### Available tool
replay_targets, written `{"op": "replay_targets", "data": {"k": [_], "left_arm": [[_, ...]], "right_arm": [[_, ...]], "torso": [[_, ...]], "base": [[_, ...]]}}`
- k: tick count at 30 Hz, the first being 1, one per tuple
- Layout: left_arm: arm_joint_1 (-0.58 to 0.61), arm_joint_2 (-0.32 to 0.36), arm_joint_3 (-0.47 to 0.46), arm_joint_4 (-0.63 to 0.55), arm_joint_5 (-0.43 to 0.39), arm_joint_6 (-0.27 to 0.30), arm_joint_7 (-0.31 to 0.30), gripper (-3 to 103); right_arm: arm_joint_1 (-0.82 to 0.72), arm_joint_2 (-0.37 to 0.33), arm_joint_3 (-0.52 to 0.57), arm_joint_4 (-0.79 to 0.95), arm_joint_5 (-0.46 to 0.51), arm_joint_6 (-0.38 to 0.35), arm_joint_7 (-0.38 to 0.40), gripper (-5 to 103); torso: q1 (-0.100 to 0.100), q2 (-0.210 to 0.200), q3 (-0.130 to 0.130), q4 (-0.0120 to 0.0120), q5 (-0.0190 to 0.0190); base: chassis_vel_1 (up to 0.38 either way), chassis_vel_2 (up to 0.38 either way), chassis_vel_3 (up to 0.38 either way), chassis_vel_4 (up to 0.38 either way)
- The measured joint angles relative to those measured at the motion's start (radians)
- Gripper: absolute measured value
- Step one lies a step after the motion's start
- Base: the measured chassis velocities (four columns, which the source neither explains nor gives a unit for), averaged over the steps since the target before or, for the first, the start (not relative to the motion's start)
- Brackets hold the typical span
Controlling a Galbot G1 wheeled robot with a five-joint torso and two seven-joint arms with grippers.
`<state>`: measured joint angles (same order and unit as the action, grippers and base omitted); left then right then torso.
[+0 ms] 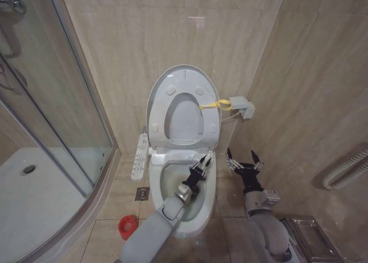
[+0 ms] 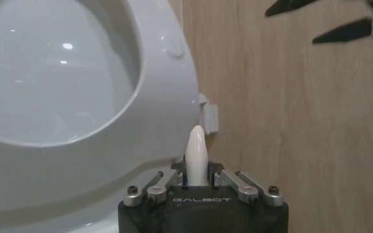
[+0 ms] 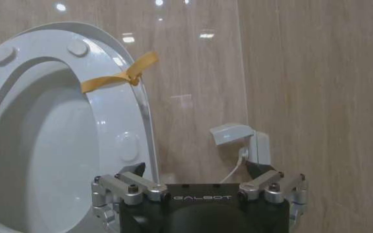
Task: Open the toilet lid, clean the toilet bowl with a toilet brush, close the toilet lid, and flush.
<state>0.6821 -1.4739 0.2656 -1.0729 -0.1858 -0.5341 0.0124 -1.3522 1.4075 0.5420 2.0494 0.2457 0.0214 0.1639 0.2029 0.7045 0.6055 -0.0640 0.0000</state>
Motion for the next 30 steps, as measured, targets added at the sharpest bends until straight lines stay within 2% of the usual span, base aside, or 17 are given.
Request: {"op": "replay_targets", "data": {"k": [8,17,25,30], "left_arm": [[-0.017,0.008,-0.012,-0.072,-0.021,0.012,0.001,21],[0.002,-0.014,-0.001,0.003,-0.004,-0.002,0.007,21],[-0.006,-0.014,-0.006,-0.073,-0.019,0.016,0.006,21],[-0.006,-0.047,-0.003,0.012,0.006,0.002,0.009,21]], "right_arm": [[0.000,0.000,0.000,0.000,0.000,0.000,0.000,100],[0.000,0.000,0.000,0.000,0.000,0.000,0.000,100],[0.000,0.000,0.000,0.000,0.000,0.000,0.000,100],[0.000,0.000,0.000,0.000,0.000,0.000,0.000,100]], "torso": [[0.000,0.000,0.000,-0.0003,0.0000],[0.000,0.000,0.000,0.0001,0.0000],[0.000,0.000,0.000,-0.0003,0.0001],[0.000,0.000,0.000,-0.0002,0.0001]], "base": [[0.000,0.000,0.000,0.000],[0.000,0.000,0.000,0.000],[0.000,0.000,0.000,0.000],[0.000,0.000,0.000,0.000]]}}
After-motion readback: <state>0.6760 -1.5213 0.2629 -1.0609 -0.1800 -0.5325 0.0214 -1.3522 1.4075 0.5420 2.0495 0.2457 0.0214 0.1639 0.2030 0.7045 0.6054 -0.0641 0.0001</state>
